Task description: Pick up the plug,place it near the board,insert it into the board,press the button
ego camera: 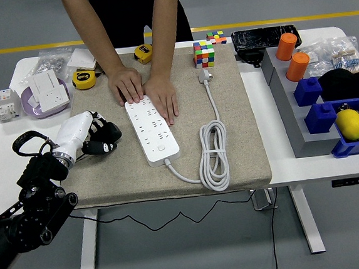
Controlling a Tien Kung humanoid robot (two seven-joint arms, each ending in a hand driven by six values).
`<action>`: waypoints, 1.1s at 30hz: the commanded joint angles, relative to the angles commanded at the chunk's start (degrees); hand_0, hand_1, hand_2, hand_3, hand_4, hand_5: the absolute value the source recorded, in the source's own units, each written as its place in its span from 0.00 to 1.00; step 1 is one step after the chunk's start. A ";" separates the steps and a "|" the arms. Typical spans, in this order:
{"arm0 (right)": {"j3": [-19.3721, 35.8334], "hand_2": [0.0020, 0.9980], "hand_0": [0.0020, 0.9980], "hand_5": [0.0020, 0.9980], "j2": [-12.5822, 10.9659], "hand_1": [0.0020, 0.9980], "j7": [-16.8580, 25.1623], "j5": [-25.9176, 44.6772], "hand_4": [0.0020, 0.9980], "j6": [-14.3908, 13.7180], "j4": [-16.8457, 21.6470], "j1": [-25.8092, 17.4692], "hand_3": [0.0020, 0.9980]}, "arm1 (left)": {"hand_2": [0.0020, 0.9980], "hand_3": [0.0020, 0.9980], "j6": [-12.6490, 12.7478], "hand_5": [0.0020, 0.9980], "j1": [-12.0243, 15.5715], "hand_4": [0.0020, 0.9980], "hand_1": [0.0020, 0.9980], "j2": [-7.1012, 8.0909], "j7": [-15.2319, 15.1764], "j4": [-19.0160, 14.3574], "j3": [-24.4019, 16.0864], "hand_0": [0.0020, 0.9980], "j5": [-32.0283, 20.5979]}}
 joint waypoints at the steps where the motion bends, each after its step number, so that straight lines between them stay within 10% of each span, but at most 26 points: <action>1: -0.01 0.83 1.00 0.90 -0.01 0.88 0.00 0.04 1.00 0.00 0.00 0.00 0.86 | 0.29 0.38 0.13 0.18 -0.02 0.68 0.25 0.18 0.06 -0.33 0.16 0.31 0.02; 16: -0.54 0.82 1.00 0.90 -0.39 0.88 -0.08 0.46 1.00 0.02 0.00 0.31 0.86 | 0.25 0.35 -4.59 0.18 -9.47 0.60 0.25 8.44 2.39 -9.49 16.12 0.33 1.14; 33: -0.63 0.82 1.00 0.90 -0.67 0.88 -0.30 -0.13 1.00 0.13 0.00 0.66 0.86 | 0.26 0.35 -3.98 0.16 -15.66 0.60 0.26 5.03 0.57 -0.94 24.25 0.33 -0.12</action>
